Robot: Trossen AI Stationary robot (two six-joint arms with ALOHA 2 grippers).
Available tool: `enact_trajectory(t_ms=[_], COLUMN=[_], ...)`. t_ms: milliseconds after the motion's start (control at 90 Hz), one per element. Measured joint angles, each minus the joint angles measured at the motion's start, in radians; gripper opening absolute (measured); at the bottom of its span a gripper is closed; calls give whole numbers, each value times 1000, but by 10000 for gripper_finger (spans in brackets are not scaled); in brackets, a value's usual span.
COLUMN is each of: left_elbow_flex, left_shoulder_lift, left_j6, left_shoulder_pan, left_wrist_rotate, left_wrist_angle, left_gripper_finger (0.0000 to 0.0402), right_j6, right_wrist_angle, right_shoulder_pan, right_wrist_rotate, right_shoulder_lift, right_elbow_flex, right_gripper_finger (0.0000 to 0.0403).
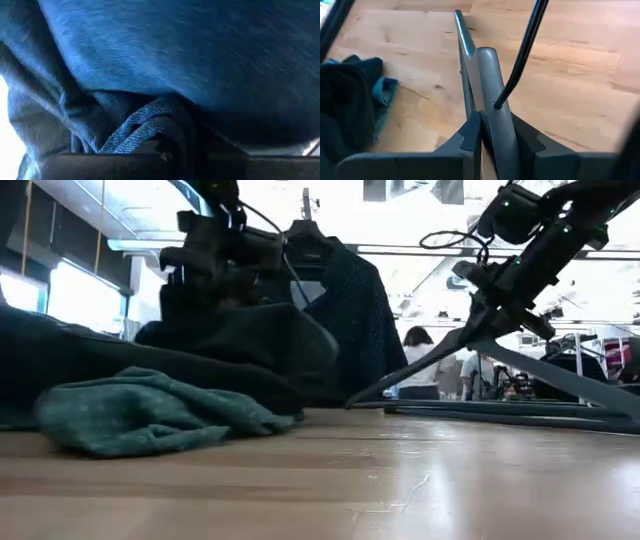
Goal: Hang clothes
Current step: Remove the hanger from the blue pants, then unhang the hangered blue polo shirt from the hanger rack
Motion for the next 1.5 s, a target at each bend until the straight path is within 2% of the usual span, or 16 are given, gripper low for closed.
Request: enact_trajectory(t_ms=[100,211,300,389,489,633,778,856,911,1067,1178,1322,1400,1500], left_elbow_flex=[25,81,141,216,312,486,601,621,621,621,621,621,621,621], left_shoulder_lift=[-56,-129,-182,-228,-259,-275,-275,-275,-275,-244,-192,-106,-54,10], left_j6=[-73,-156,-229,-294,-382,-424,-311,-237,-162,90,338,642,727,760], left_shoulder_pan=[2,6,7,8,12,13,21,64,112,295,405,520,589,676], left_wrist_rotate=[-32,-66,-121,-191,-272,-438,-664,-796,-846,-826,-784,-781,-770,-765], left_wrist_angle=[-6,-35,-92,-153,-188,-127,106,263,374,659,853,1062,1150,1220], left_gripper_finger=[25,58,84,103,112,105,92,90,91,109,132,167,184,200], right_j6=[-44,-71,-139,-175,-237,-345,-428,-466,-474,-472,-446,-439,-410,-335], right_wrist_angle=[-25,-125,-327,-385,-503,-495,-492,-483,-475,-468,-465,-442,-428,-415], right_shoulder_pan=[-3,-1,-1,-1,-8,-8,-9,-15,-16,-16,-16,-16,-16,-16], right_wrist_rotate=[-26,-44,-30,17,27,-9,-27,-28,-30,-30,-44,-34,-29,-29], right_shoulder_lift=[-4,-3,10,2,5,0,0,1,1,1,1,1,1,1], right_elbow_flex=[5,39,68,135,171,250,336,361,369,369,369,369,369,369], right_gripper_finger=[70,121,168,211,248,273,276,277,277,277,277,277,277,277])
